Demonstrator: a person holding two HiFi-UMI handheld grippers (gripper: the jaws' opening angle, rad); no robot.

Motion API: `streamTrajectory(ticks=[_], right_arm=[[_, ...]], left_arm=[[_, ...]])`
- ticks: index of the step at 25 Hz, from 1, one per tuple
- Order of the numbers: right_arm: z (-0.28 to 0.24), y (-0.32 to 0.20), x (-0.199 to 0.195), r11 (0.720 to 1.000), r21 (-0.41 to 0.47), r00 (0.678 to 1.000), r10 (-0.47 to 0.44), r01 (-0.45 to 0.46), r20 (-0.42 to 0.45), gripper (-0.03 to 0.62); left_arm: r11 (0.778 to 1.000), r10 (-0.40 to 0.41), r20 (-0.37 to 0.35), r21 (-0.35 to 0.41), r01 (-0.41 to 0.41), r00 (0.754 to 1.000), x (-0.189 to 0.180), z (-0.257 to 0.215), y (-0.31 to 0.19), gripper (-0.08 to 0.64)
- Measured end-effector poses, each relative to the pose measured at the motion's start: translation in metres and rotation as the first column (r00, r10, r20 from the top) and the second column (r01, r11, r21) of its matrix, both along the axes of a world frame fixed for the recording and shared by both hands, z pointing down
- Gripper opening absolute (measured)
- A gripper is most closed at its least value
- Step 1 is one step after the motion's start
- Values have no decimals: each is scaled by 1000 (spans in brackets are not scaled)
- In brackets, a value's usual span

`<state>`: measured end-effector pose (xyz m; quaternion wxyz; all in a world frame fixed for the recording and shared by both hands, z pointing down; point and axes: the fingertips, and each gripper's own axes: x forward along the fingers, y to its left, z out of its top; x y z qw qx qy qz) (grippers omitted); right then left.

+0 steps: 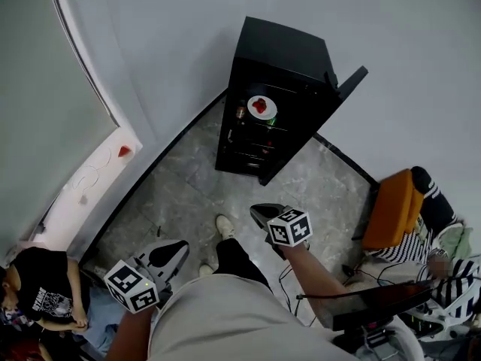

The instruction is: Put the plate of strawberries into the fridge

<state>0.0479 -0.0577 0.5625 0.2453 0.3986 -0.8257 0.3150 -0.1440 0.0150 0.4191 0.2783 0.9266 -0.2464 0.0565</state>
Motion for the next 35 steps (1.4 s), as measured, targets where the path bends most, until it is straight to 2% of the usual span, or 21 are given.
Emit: streamTrajectory(ticks=[5, 12, 20, 28, 35], right_arm=[[-29, 57, -22, 999, 28, 999, -33, 32, 39, 20], [-67, 116, -53, 995, 86, 996, -58, 52, 64, 18], [-97, 137, -76, 983, 135, 987, -137, 126, 83, 17], [-108, 146, -92, 968, 173, 978, -196, 181, 71, 15], [-110, 150, -91, 965, 183, 977, -203, 189, 63, 15]], left_arm=[[1000, 20, -22, 3, -20, 1000, 1, 3, 26, 18], [995, 96, -43, 16, -95, 994, -1, 3, 53, 18], [993, 119, -54, 17, -118, 991, 11, -3, 63, 18], [993, 122, -28, 8, -122, 992, 12, 2, 67, 18], [991, 132, -26, 0, -132, 991, 17, 6, 70, 18]])
